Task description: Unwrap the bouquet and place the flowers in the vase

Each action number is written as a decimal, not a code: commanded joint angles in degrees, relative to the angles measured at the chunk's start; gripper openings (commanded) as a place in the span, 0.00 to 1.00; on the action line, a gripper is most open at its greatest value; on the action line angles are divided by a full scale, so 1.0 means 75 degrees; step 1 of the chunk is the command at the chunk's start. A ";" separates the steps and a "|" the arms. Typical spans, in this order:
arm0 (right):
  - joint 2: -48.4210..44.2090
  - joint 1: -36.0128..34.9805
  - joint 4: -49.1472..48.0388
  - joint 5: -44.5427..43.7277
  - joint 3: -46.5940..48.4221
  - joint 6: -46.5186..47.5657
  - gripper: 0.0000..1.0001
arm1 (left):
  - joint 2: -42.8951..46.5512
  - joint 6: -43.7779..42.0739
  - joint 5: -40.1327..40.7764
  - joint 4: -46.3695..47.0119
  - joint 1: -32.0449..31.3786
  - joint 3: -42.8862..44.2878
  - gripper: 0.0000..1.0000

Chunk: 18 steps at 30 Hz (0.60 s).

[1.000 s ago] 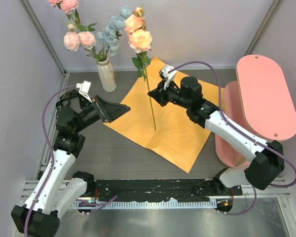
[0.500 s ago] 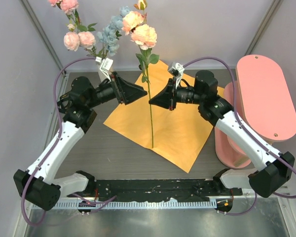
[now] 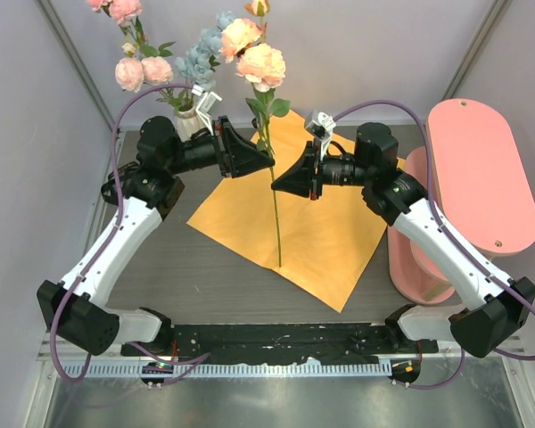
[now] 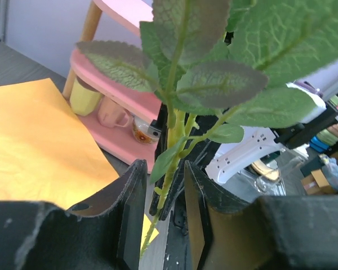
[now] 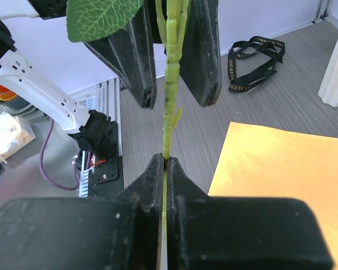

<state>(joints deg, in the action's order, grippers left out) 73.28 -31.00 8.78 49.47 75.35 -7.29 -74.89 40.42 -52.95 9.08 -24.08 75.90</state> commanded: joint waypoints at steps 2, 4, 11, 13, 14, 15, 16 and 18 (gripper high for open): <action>-0.0043 -0.0015 -0.0162 0.0259 0.0371 0.0151 0.01 | -0.0081 0.0036 -0.0873 0.0651 -0.0188 0.0322 0.38; -0.0032 -0.0015 -0.0139 0.0271 0.0359 0.0187 0.01 | -0.0069 0.0059 -0.0967 0.0805 -0.0200 0.0333 0.33; -0.0079 -0.0015 -0.0092 0.0481 0.0371 0.0210 0.01 | -0.0151 -0.0023 -0.1178 0.0758 -0.0200 0.0497 0.08; -0.0067 -0.0015 -0.0092 0.0587 0.0383 0.0199 0.01 | -0.0139 -0.0011 -0.1225 0.0874 -0.0212 0.0474 0.00; -0.0067 -0.0015 -0.0092 0.0576 0.0406 0.0164 0.01 | -0.0104 0.0001 -0.1318 0.0945 -0.0212 0.0451 0.00; -0.0067 -0.0003 -0.0092 0.0564 0.0418 0.0152 0.08 | -0.0093 -0.0023 -0.1342 0.1003 -0.0223 0.0451 0.00; -0.0055 -0.0014 -0.0046 0.0494 0.0441 0.0163 0.27 | -0.0058 -0.0104 -0.1331 0.0911 -0.0200 0.0497 0.00; -0.0114 -0.0015 0.0095 -0.0262 0.0406 -0.0117 0.69 | 0.0071 -0.1279 -0.0401 -0.0694 -0.0200 0.0974 0.00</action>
<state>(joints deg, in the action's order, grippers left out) 73.28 -31.00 9.43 53.01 76.16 -6.68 -76.27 39.64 -60.23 12.21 -25.36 76.79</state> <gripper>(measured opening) 0.379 0.029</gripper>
